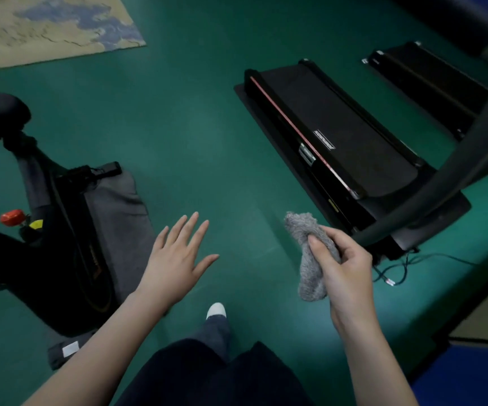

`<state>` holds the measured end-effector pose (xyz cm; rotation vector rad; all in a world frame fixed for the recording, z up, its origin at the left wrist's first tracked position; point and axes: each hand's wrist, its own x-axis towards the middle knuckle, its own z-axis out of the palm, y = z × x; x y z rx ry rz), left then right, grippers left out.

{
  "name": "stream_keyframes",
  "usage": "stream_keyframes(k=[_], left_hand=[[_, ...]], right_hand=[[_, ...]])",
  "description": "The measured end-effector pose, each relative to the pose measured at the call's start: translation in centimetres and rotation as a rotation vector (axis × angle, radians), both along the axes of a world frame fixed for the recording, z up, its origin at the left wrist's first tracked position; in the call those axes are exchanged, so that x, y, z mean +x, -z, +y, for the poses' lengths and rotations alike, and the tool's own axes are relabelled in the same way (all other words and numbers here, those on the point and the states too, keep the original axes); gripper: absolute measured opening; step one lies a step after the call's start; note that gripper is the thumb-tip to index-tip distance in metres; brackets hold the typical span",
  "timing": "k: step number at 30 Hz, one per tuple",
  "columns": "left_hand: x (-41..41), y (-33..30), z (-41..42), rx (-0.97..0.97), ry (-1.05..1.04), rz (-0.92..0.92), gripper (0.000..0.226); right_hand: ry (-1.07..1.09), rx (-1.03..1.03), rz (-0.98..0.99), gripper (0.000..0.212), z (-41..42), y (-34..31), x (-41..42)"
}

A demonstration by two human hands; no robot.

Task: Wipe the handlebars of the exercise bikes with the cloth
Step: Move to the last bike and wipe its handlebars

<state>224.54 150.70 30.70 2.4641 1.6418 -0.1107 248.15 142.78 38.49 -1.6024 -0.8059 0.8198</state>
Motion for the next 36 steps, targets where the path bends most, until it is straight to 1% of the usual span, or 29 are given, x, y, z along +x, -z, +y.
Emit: stream_keyframes(k=[3,5,7,10,13,16,19,22,26,33,36], left_hand=[[0.5,-0.6,4.3,0.006,-0.018,0.009,0.075],[0.2,-1.5,7.2,0.039,-0.055,-0.006,0.071],[-0.1,-2.6,9.3,0.073,-0.106,-0.042,0.073],[-0.9,-3.9,12.5,0.1,-0.241,-0.089,0.078],[-1.6,-4.1,14.2,0.09,-0.395,-0.097,0.081],[-1.7,-3.4,15.2,0.081,-0.542,-0.064,0.09],[-0.6,-3.1,16.9,0.097,-0.708,-0.069,0.097],[1.3,-3.7,19.0,0.113,-0.847,-0.066,0.093],[2.5,-4.6,20.7,0.095,-1.014,-0.066,0.079],[-2.1,-4.5,19.2,0.11,-1.341,-0.075,0.075],[-4.7,-4.2,19.2,0.102,-1.441,-0.063,0.075]], right_hand=[[0.004,-0.023,0.014,0.02,4.1,0.0,1.3],[-0.016,-0.027,0.033,0.019,6.8,0.1,2.1],[-0.05,-0.045,0.037,0.017,8.9,0.3,2.6],[-0.137,-0.071,0.037,0.016,14.3,0.5,3.3],[-0.261,-0.077,0.02,0.017,20.3,0.5,3.4],[-0.4,-0.069,0.015,0.018,26.5,0.4,3.3],[-0.547,-0.073,0.027,0.017,33.0,0.3,3.3],[-0.703,-0.044,0.017,0.017,38.8,0.1,2.7],[-0.872,-0.026,0.033,0.018,44.8,0.3,0.1],[-1.182,-0.061,0.061,0.018,50.0,1.2,-9.2],[-1.295,-0.067,0.052,0.02,51.3,1.5,-14.3]])
